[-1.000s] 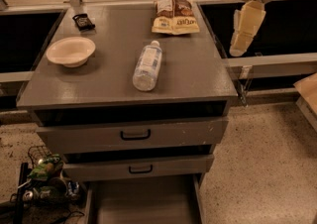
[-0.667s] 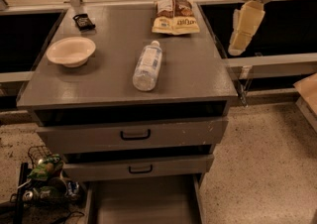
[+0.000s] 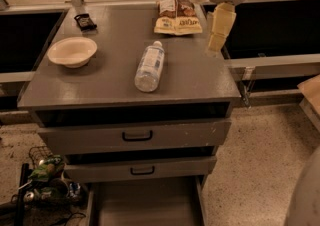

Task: Place blue plastic bottle into bottom drawer

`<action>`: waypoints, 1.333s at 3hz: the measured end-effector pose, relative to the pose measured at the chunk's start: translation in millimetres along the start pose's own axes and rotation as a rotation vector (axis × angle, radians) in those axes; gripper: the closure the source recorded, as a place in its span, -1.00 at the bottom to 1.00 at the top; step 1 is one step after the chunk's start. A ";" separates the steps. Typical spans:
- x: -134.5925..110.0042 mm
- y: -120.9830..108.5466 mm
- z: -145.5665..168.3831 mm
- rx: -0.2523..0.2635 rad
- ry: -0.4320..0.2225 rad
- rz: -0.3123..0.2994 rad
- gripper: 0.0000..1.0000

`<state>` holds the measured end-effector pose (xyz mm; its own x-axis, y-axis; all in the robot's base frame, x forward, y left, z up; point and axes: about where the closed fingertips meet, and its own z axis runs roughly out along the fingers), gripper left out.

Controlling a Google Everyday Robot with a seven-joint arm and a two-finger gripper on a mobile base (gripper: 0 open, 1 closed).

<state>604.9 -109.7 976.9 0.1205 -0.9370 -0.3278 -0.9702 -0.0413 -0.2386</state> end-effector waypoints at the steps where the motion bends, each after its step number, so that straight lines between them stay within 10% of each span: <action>1: -37.5 1.8 17.9 -0.043 -0.026 -0.084 -1.00; 4: -65.5 -9.5 44.1 -0.043 -0.079 -0.119 -1.00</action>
Offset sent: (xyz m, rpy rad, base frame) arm -0.0226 0.0984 -0.0203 -0.0237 0.0886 0.2597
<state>615.5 -32.6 960.3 0.2496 -0.8943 -0.3713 -0.9560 -0.1666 -0.2414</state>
